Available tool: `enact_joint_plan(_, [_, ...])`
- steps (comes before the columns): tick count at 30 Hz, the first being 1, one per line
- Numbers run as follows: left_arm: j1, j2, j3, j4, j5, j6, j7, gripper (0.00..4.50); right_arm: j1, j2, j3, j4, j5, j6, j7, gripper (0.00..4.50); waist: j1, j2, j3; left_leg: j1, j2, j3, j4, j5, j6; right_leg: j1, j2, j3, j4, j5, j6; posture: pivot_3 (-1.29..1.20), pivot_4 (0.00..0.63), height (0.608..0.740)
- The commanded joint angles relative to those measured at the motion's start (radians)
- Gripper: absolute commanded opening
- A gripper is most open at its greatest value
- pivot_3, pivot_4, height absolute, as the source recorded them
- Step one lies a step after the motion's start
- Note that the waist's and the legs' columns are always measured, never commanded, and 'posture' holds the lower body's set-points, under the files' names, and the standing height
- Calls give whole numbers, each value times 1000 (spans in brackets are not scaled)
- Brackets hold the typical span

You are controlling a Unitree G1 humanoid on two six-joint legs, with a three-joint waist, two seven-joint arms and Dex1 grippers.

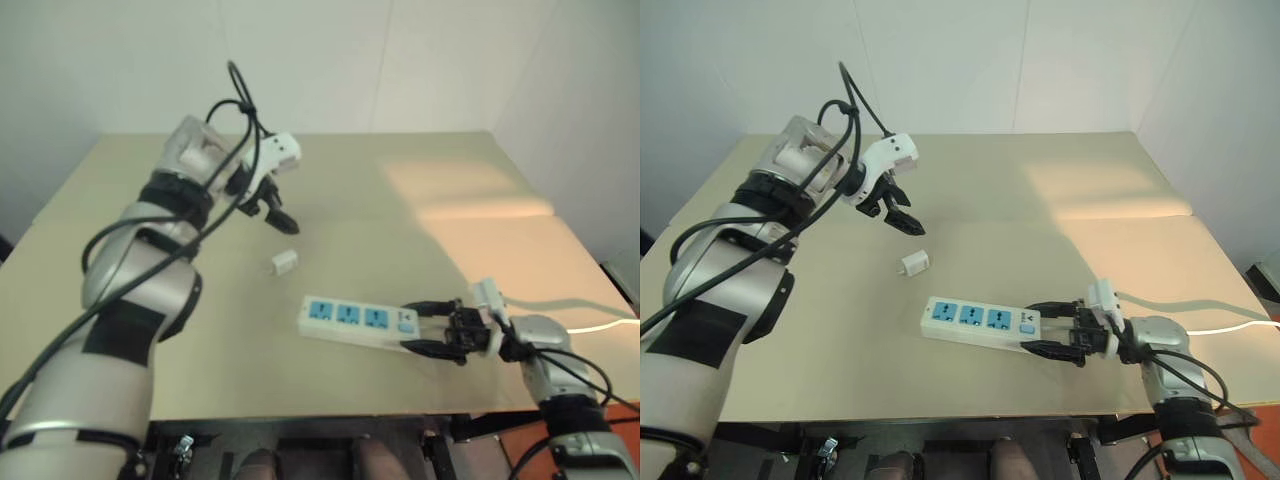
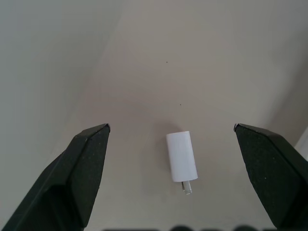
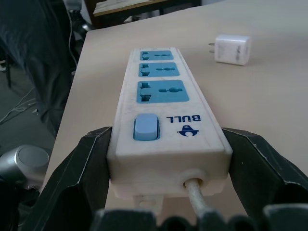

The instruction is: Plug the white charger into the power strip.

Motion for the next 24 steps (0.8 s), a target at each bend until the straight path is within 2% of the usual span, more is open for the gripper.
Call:
enact_joint_plan(1, [-53,-54,-5,100,76,-52,-10,4500,-58,32,26,30,-14,-23,36,3382,0,0,0,0,0,0,1,0,0,0,0,0,0,0,0,0,150,740])
enact_joint_plan(7, [-66,-152,17,191,155,-58,79,4500,-95,83,61,84,-60,-58,29,3382,0,0,0,-4,-2,-2,3,0,0,-2,-2,-1,1,0,0,0,150,740])
enact_joint_plan(14, [-50,-222,50,222,207,-61,211,4500,-73,117,63,77,-90,-89,2,3382,-3,-1,1,-4,-2,-3,3,0,0,-2,-2,-1,2,0,0,0,150,740])
enact_joint_plan(24, [-13,-253,66,240,270,-56,263,4500,-20,138,75,23,-117,-104,-64,3382,-2,-1,1,-3,-2,-3,3,0,0,-2,-2,-1,3,0,0,0,150,740])
